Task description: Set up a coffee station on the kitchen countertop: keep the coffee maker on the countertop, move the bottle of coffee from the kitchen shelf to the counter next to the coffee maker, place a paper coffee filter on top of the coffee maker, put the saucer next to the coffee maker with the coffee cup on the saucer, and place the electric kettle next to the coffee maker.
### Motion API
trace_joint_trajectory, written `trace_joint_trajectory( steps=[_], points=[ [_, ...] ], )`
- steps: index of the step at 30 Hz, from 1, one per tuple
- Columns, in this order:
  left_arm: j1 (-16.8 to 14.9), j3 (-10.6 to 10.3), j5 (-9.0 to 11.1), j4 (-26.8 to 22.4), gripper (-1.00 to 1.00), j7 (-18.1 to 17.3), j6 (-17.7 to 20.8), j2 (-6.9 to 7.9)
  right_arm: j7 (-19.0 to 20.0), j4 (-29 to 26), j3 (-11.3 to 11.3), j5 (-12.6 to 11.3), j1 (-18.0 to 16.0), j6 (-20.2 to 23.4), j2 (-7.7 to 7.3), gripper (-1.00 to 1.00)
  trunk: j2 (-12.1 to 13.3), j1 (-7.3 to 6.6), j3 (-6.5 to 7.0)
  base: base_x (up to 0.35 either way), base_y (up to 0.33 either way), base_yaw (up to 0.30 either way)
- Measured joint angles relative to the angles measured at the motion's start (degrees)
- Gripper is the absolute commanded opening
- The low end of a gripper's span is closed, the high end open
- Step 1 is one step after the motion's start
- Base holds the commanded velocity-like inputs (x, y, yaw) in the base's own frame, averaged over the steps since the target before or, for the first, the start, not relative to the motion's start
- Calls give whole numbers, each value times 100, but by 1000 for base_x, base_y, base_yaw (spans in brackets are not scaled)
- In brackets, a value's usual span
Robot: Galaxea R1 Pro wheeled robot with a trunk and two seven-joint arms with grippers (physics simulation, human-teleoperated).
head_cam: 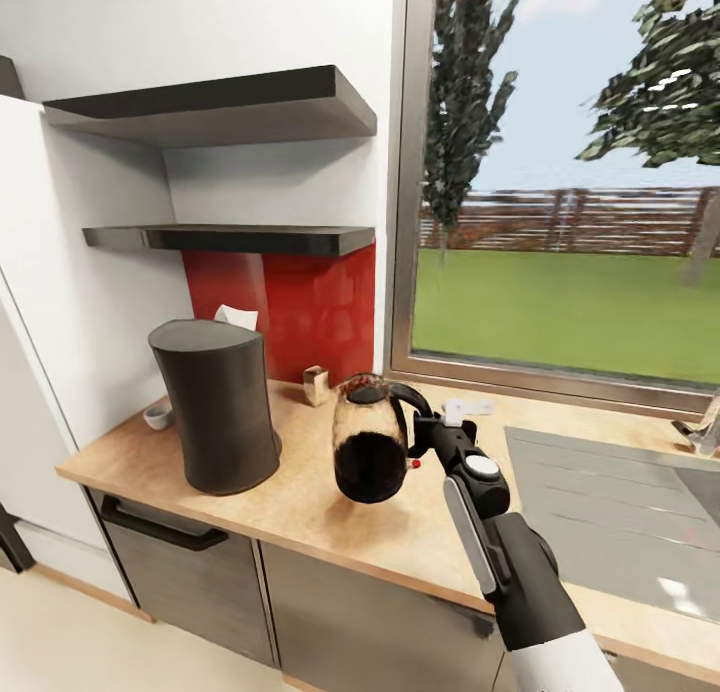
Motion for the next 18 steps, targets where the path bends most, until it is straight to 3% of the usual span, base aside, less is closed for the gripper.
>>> trace_joint_trajectory(
  steps=[6,9,18],
  points=[
    [3,-11,-8,4,100,9,19,28,-105,424,-12,27,-8,-460,158,-100,-1,-2,1,211,182,0],
    [4,-17,-20,7,100,8,31,14,-409,453,-14,38,-9,-569,170,-100,-1,-2,1,239,213,0],
    [6,-6,-26,21,100,-7,28,12,-833,480,-39,18,-2,-957,175,-100,-1,-2,1,235,207,0]
  ],
)
